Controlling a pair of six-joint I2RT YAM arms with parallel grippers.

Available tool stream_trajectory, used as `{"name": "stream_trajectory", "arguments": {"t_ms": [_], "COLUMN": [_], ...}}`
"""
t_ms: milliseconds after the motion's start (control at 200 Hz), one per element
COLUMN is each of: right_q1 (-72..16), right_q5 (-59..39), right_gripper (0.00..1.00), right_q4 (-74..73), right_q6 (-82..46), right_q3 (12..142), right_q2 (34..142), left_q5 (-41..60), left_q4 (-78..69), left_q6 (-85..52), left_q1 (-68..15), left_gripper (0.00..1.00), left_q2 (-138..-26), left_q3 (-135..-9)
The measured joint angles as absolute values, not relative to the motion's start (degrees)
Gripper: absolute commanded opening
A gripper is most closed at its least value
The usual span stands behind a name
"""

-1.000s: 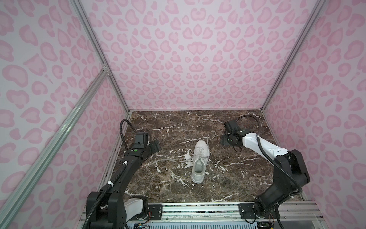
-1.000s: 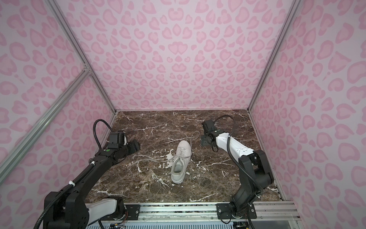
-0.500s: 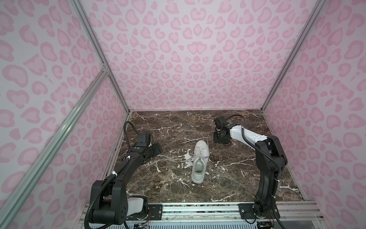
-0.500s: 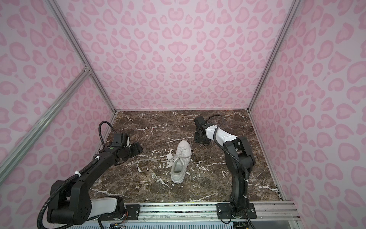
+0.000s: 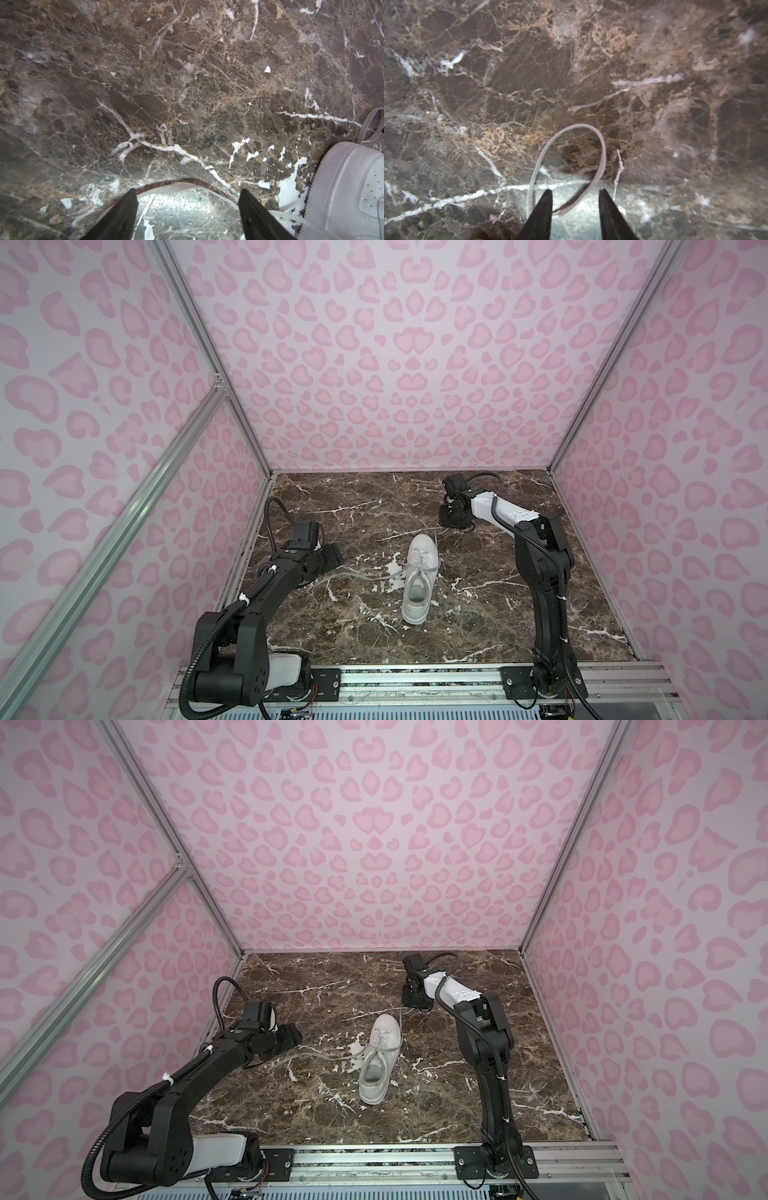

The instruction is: Tie the shoes

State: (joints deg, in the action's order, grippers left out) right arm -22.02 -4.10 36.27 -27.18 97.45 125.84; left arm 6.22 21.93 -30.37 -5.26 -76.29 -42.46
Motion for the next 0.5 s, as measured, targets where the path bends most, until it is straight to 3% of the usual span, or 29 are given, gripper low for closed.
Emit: {"name": "stream_trajectory", "arguments": {"t_ms": [500], "right_q1": [-21.87], "right_q5": [-4.12], "right_gripper": [0.15], "right_q4": [38.98], "right_q6": [-25.89], "right_q3": [97.65], "right_q2": [126.63], "left_q5": [7.44], "left_q4": [22.28], "left_q6": [-31.66], "left_q1": [-10.15], "left_gripper": [0.77], "left_q2": [-77.95], "left_q3": [-41.65]}}
